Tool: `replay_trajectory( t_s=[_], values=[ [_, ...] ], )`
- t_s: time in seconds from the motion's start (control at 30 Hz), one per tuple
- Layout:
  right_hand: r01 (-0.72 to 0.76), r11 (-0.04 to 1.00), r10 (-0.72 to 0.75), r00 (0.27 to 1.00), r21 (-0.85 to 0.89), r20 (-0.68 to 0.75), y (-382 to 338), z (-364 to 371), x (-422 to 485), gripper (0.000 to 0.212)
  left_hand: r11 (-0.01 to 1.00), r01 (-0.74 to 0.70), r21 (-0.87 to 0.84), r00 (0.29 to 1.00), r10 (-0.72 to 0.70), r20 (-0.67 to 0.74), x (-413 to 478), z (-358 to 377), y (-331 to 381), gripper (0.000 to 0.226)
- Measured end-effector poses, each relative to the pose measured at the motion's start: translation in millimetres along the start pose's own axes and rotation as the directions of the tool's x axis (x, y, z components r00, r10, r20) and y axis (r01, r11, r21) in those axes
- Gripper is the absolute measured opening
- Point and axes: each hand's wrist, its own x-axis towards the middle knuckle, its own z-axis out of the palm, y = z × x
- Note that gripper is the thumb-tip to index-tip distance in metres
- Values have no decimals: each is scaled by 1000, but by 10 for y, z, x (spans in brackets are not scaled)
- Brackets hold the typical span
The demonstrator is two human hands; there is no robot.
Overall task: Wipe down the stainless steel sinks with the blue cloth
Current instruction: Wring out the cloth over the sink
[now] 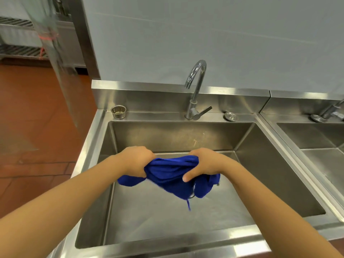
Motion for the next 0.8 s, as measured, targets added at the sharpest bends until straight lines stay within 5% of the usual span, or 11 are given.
replay_trajectory(
  t_s=[0.07, 0.13, 0.33, 0.43, 0.57, 0.7, 0.8],
  values=[
    [32, 995, -33, 999, -94, -16, -12, 23, 39, 20, 986, 30, -164, 999, -34, -21, -12, 28, -19, 16],
    [53, 999, -53, 998, -11, -35, 10, 53, 52, 13, 898, 33, -438, 996, -68, -63, -16, 61, -88, 7],
    [174, 882, -177, 984, 437, -35, -76, 289, 25, 53, 561, -12, -828, 964, -214, -158, 55, -13, 87, 20],
    [264, 844, -214, 964, 467, -159, -220, 420, 95, 54, 570, -71, -819, 964, -171, -203, 90, -81, 213, 20],
    [202, 902, -66, 937, 382, -342, -218, 383, 158, 30, 645, 2, -764, 970, -187, -155, 34, -74, 55, 33],
    [201, 877, -5, 913, 437, -408, -222, 275, 101, 8, 796, 46, -604, 982, -148, -121, -48, 49, -37, 41],
    [359, 604, -33, 903, 711, -428, -362, 277, 37, 17, 728, -12, -686, 979, -131, -157, -40, 152, 76, 66]
  ],
)
